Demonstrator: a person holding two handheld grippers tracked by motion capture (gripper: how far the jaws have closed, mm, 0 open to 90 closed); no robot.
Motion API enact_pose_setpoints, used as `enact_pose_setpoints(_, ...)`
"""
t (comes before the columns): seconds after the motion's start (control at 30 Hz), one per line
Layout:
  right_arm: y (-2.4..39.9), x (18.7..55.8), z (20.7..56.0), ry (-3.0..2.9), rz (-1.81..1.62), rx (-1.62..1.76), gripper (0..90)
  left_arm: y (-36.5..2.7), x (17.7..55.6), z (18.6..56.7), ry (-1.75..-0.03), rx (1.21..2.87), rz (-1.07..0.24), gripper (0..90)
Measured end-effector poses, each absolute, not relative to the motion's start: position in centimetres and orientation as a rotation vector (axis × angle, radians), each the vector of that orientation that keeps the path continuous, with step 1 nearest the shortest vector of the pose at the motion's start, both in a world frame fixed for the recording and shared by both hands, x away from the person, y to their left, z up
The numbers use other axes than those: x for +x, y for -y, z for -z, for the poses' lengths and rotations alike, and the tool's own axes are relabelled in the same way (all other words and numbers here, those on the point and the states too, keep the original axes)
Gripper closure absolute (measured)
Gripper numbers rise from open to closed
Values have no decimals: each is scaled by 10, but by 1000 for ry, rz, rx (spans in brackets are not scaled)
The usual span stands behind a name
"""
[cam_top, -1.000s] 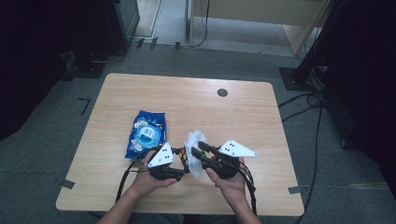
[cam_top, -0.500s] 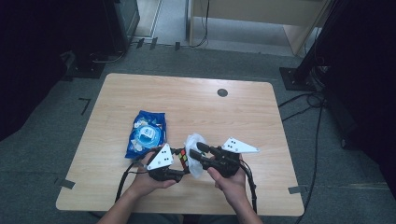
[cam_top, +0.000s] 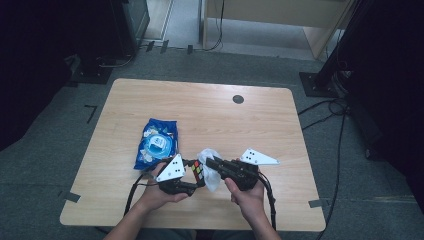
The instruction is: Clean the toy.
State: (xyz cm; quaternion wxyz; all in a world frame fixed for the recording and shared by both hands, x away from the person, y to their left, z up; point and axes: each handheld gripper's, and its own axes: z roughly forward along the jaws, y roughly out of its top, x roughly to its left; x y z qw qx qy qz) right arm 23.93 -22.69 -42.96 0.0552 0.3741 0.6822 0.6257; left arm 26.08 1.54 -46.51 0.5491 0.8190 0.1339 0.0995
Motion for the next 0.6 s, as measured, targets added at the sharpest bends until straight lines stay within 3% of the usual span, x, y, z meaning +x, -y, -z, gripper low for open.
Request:
enact_pose_setpoints(0.47, 248, 249, 439, -2003, -1616, 1247, 858, -21, 264, 463, -334, 1919, -238, 345)
enact_pose_setpoints(0.6, 248, 242, 427, -1978, -1707, 1208, 860, -17, 264, 468, -346, 1957, -259, 345)
